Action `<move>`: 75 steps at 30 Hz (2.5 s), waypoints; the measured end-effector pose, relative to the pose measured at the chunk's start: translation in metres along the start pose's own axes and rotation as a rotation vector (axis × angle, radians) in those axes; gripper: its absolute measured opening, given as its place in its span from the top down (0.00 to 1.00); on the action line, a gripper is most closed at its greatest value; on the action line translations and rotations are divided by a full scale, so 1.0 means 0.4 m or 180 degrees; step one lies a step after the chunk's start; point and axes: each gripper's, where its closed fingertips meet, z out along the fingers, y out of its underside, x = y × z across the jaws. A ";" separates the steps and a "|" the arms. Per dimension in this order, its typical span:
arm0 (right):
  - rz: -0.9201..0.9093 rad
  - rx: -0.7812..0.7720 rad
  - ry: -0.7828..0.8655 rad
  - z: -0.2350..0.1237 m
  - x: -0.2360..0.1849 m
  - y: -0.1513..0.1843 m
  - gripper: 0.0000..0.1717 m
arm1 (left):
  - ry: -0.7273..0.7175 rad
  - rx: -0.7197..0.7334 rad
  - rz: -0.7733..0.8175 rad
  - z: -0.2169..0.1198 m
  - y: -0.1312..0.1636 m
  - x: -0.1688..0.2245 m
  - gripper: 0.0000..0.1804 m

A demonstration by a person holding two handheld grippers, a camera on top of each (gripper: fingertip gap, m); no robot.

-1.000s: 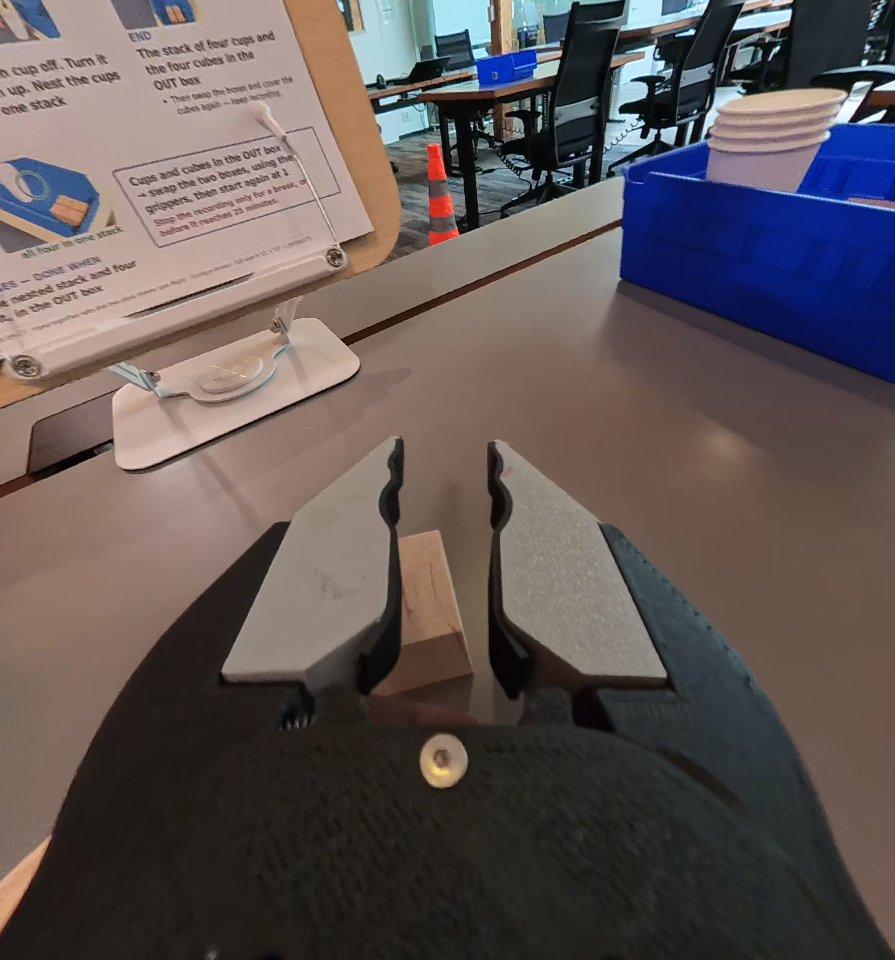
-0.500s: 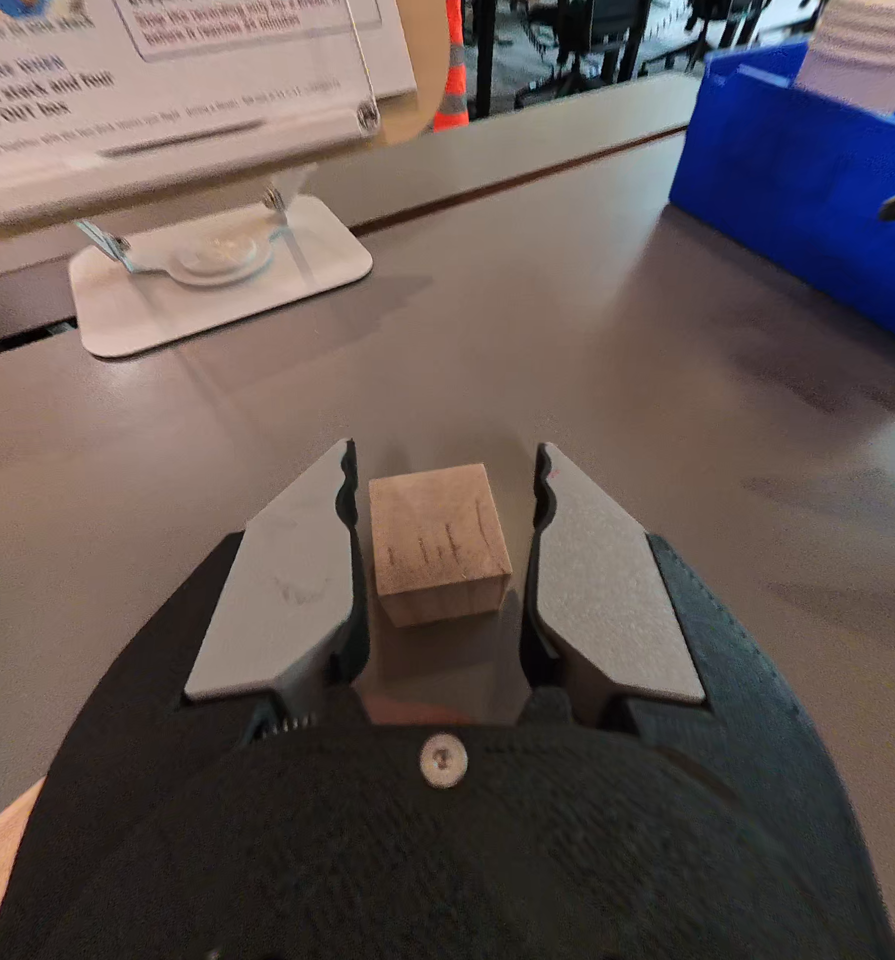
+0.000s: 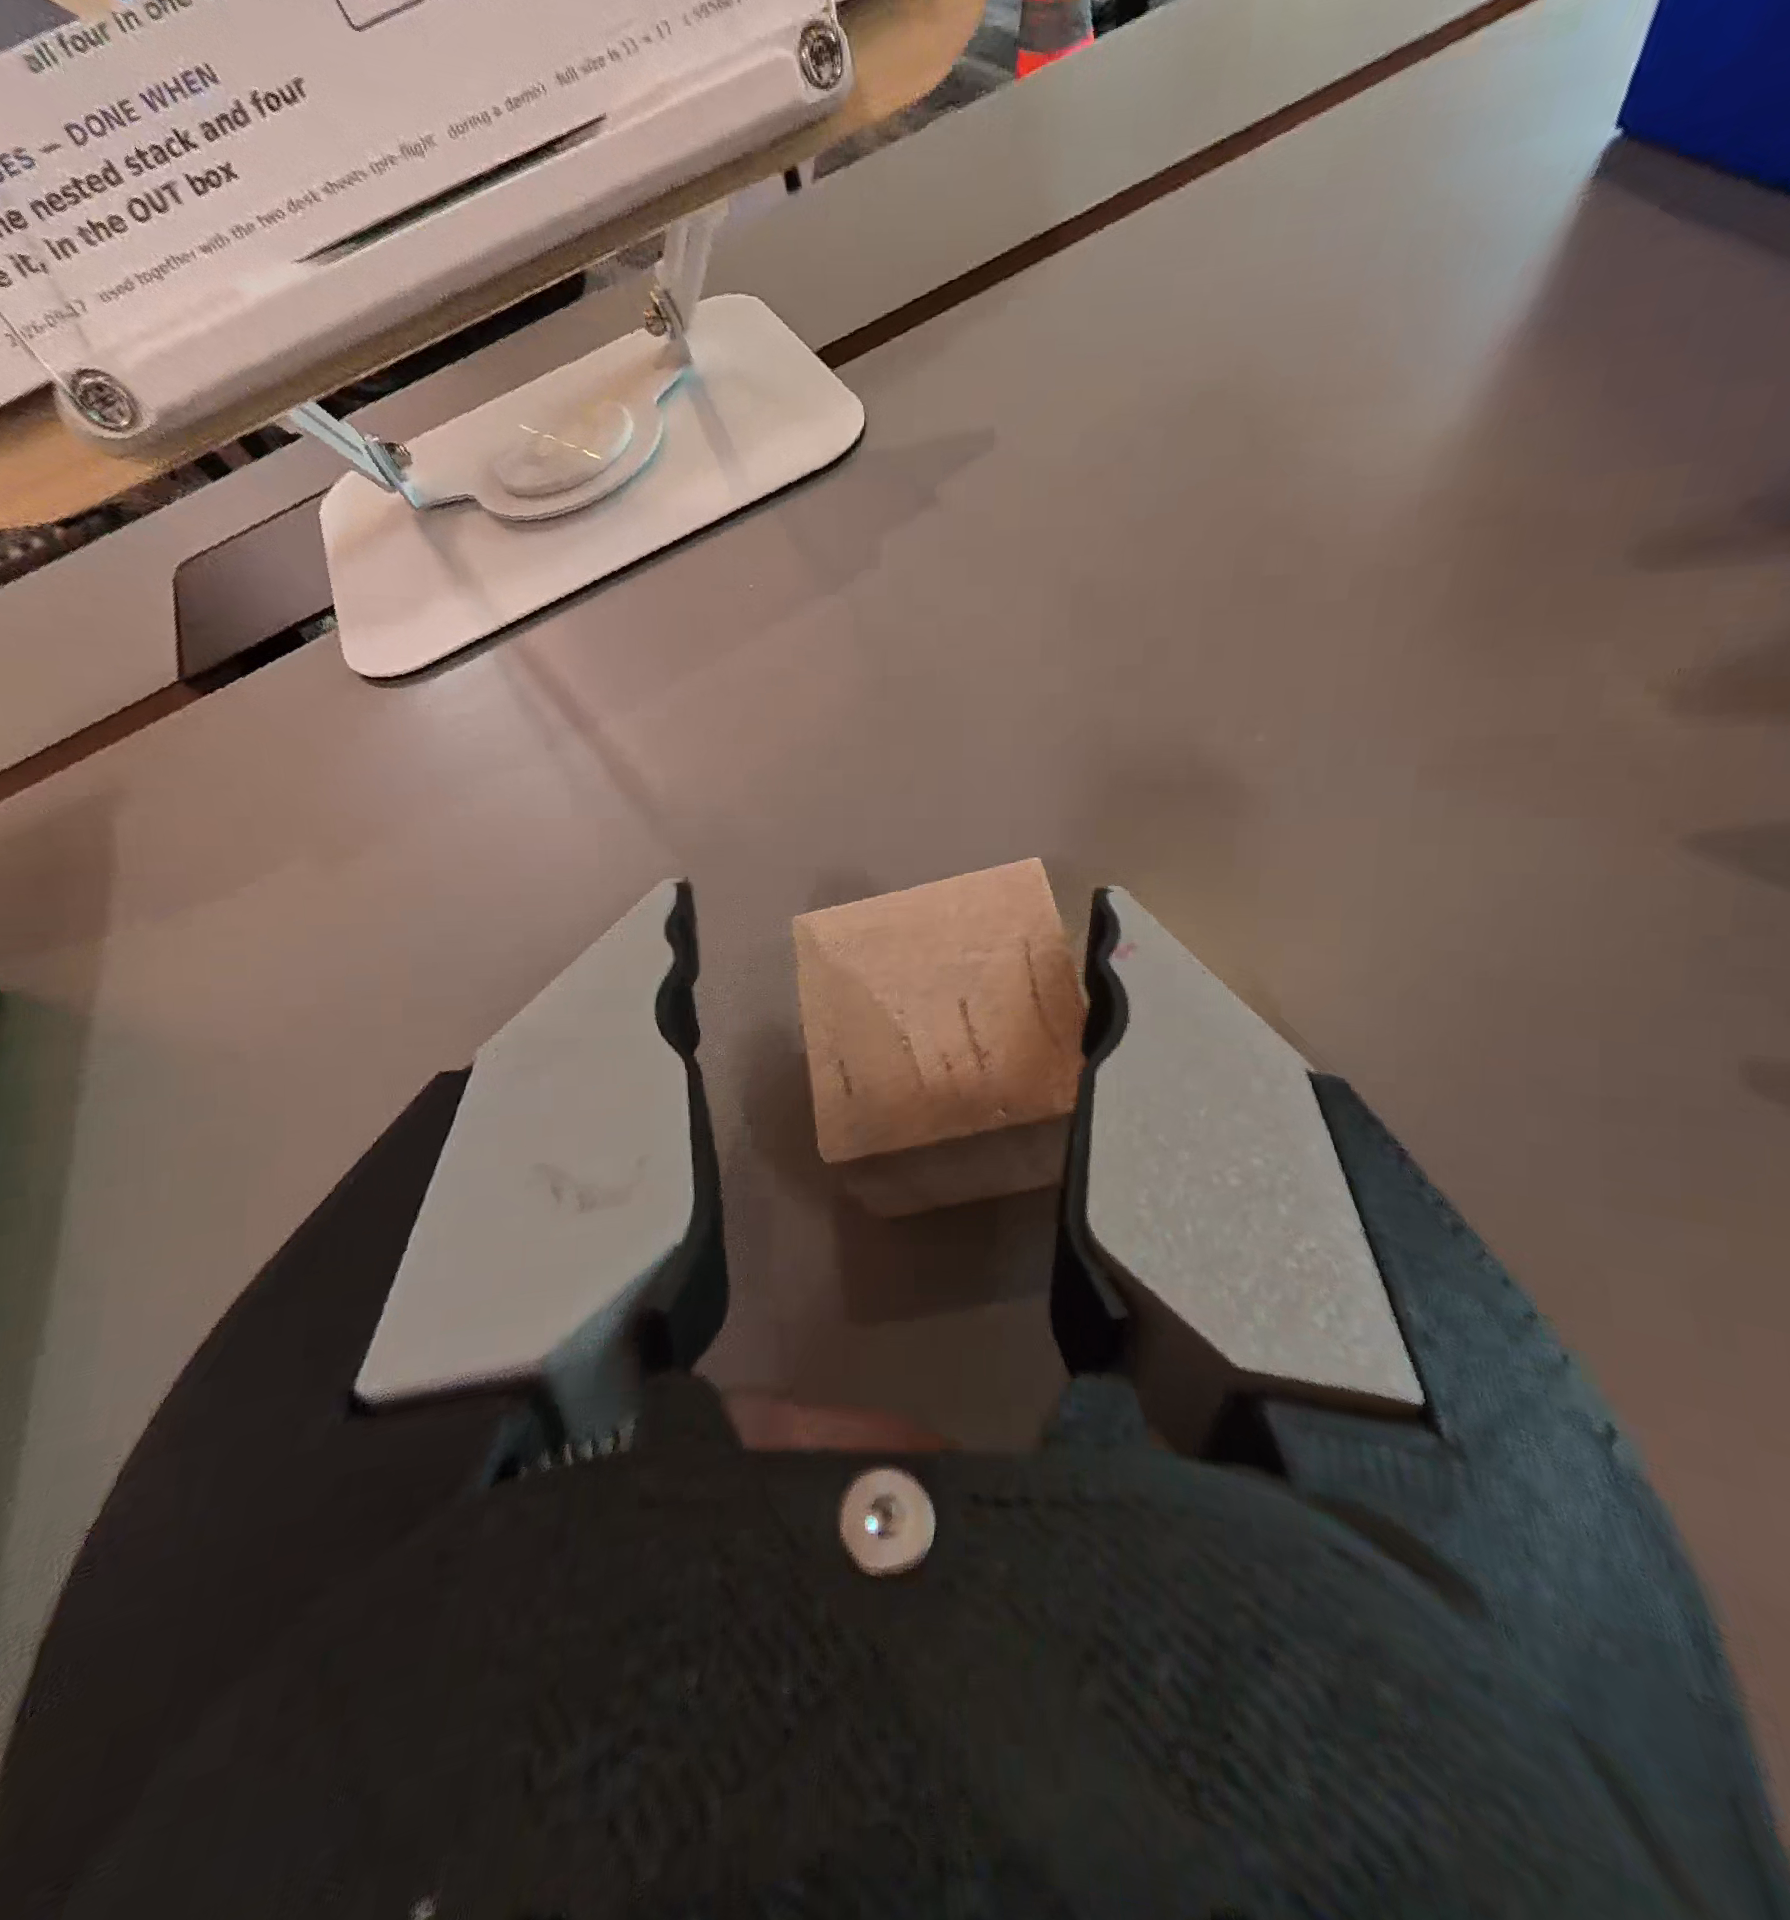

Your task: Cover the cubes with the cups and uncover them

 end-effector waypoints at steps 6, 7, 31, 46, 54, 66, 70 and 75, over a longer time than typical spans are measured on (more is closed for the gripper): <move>0.0049 0.0028 0.0082 -0.006 0.016 0.002 0.76 | 0.0178 -0.0652 -0.0069 0.034 0.096 0.022 0.57; 0.0074 0.0029 0.0072 -0.006 0.016 0.002 0.76 | 0.0080 -0.0775 -0.0007 0.043 0.117 0.014 0.58; 0.1680 0.0165 -0.2830 -0.092 -0.237 -0.060 0.67 | 0.1459 0.2388 0.2607 -0.246 -0.147 0.455 0.61; 0.1233 0.0004 -0.2378 -0.044 -0.226 -0.027 0.67 | 0.0937 0.2155 0.2600 -0.176 -0.130 0.424 0.62; 0.0611 0.0160 -0.1425 -0.044 -0.153 -0.030 0.67 | 0.0811 0.1890 0.2549 -0.138 -0.109 0.360 0.62; -0.0020 -0.0142 0.1069 -0.431 0.203 -0.131 0.67 | 0.0846 0.1657 0.2659 -0.101 -0.074 0.356 0.69; 0.0015 -0.1255 0.2019 -0.582 0.434 -0.022 0.67 | 0.0792 0.1692 0.2781 -0.109 -0.076 0.361 0.67; 0.0588 -0.2154 0.2145 -0.617 0.556 0.156 0.67 | 0.0723 0.1625 0.2833 -0.096 -0.068 0.354 0.68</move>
